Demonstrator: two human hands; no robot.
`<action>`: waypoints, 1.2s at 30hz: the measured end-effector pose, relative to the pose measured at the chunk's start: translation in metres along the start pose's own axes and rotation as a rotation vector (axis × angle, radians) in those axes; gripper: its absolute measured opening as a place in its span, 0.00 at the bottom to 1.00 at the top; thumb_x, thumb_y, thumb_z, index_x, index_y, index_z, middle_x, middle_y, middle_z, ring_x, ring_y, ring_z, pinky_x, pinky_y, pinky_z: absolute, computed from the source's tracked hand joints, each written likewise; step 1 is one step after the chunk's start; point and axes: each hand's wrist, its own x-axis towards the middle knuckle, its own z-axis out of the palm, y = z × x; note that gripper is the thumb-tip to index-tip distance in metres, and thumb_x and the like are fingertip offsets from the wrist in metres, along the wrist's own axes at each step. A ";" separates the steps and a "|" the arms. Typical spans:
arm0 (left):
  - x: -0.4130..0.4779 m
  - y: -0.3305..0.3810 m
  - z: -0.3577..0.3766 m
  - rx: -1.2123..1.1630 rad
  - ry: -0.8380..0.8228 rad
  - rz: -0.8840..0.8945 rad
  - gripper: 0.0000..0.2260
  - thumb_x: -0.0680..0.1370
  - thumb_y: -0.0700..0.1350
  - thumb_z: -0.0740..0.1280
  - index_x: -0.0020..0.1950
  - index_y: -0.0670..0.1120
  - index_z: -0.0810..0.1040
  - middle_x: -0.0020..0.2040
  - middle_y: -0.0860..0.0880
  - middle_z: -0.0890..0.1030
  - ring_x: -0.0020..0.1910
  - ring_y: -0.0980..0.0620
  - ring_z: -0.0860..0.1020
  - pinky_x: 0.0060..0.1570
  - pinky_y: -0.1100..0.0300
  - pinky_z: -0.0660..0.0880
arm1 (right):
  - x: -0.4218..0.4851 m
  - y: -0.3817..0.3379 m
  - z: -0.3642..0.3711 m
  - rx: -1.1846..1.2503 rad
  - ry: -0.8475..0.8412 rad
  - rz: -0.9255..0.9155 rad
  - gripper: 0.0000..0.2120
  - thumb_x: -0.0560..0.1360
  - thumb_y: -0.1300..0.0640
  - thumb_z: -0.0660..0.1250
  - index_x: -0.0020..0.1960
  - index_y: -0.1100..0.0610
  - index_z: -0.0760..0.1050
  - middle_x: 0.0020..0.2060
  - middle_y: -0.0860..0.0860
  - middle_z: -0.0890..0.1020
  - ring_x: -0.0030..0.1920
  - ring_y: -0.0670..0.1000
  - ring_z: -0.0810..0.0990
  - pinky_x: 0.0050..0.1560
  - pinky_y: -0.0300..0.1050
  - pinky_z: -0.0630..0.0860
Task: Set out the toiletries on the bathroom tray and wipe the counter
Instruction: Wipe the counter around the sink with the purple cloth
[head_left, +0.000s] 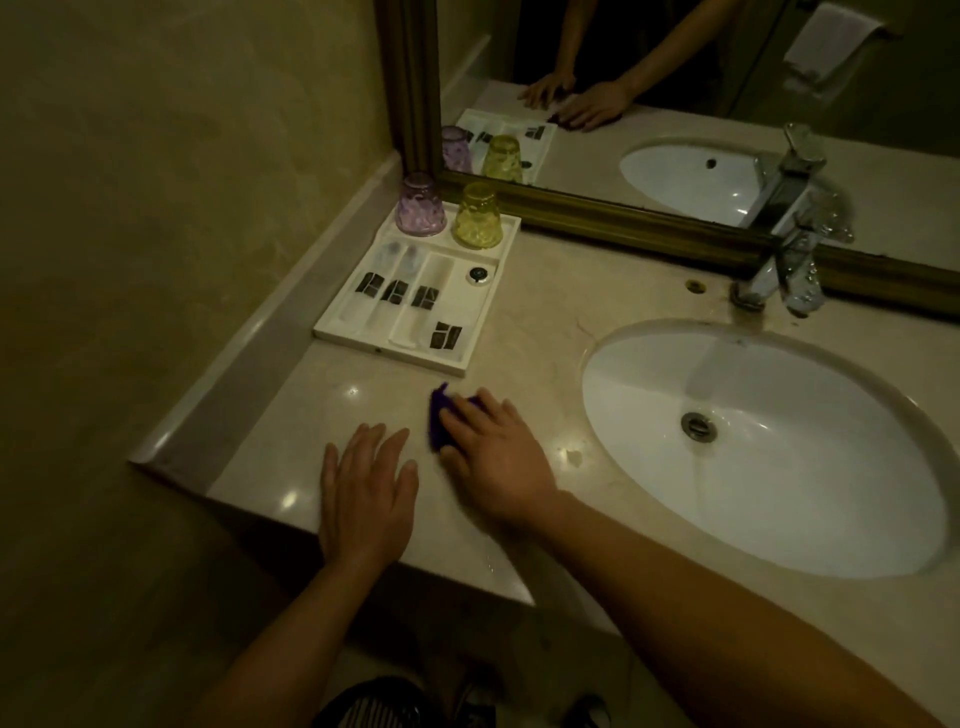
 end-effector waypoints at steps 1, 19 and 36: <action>0.000 -0.002 0.000 -0.021 0.013 -0.006 0.28 0.79 0.57 0.44 0.72 0.48 0.71 0.72 0.44 0.71 0.74 0.47 0.63 0.75 0.46 0.50 | -0.012 -0.014 0.009 -0.015 -0.001 -0.085 0.25 0.81 0.42 0.49 0.76 0.49 0.60 0.76 0.50 0.63 0.75 0.57 0.58 0.74 0.59 0.57; 0.003 -0.006 0.009 0.141 -0.043 0.004 0.25 0.79 0.58 0.50 0.70 0.49 0.72 0.71 0.41 0.68 0.71 0.42 0.64 0.75 0.41 0.51 | -0.130 -0.010 0.024 0.008 0.243 0.157 0.22 0.75 0.48 0.66 0.67 0.54 0.75 0.65 0.53 0.78 0.63 0.58 0.76 0.65 0.55 0.71; 0.003 -0.001 0.010 0.189 -0.054 0.040 0.25 0.78 0.57 0.52 0.69 0.47 0.73 0.70 0.39 0.68 0.70 0.40 0.63 0.73 0.39 0.51 | -0.144 0.031 0.008 -0.026 0.095 0.417 0.34 0.76 0.29 0.45 0.77 0.42 0.52 0.79 0.46 0.48 0.78 0.54 0.42 0.77 0.60 0.45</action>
